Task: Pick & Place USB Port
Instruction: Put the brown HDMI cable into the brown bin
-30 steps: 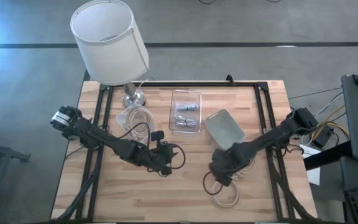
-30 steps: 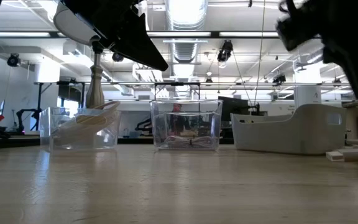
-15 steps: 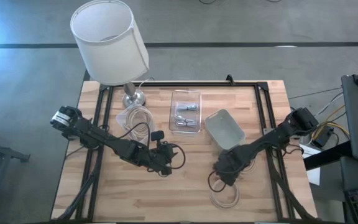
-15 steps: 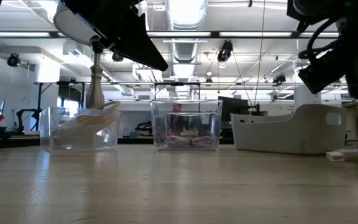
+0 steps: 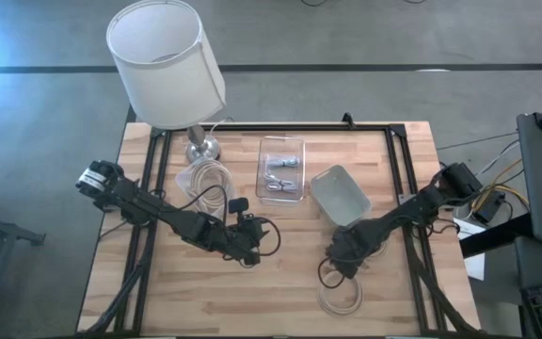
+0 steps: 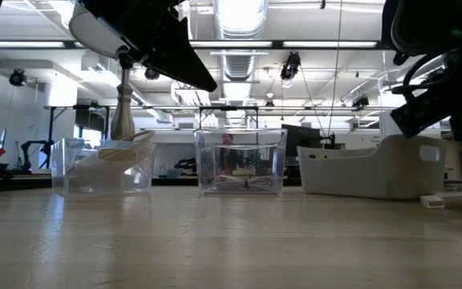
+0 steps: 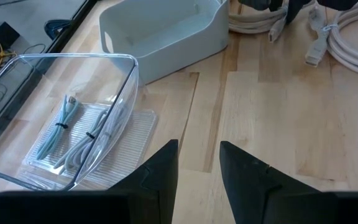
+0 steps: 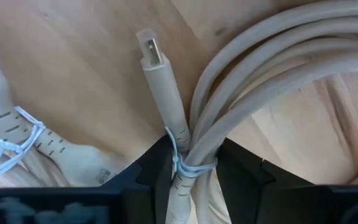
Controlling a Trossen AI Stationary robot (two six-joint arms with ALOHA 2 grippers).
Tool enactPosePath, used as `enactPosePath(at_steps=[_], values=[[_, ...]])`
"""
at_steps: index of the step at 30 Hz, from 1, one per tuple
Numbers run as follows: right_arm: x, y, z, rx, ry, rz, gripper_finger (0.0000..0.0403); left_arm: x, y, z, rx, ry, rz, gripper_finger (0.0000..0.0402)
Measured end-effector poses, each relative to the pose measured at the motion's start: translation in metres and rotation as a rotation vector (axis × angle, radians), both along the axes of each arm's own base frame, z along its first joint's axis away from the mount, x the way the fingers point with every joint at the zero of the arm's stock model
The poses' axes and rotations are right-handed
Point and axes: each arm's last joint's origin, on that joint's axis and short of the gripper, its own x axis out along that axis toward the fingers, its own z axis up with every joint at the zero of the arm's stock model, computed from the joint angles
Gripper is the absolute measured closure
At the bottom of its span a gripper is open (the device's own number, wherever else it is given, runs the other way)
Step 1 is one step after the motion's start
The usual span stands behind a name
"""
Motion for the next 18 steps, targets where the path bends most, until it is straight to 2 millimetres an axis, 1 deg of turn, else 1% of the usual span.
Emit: enactPosePath(at_steps=[5, 10, 14, 18], values=[[-0.002, -0.001, -0.004, 0.009, -0.015, -0.004, 0.0307, 0.0, 0.0, 0.0, 0.0, 0.0, 0.0, 0.028], [0.0, 0.0, -0.001, 0.017, -0.027, 0.016, 0.0337, 0.0, 0.0, 0.0, 0.0, 0.0, 0.0, 0.028], [0.009, 0.005, 0.007, 0.044, -0.069, 0.058, 0.0345, 0.0, 0.0, 0.0, 0.0, 0.0, 0.0, 0.028], [0.02, 0.01, 0.021, 0.067, -0.114, 0.084, 0.0345, 0.0, 0.0, 0.0, 0.0, 0.0, 0.0, 0.028]])
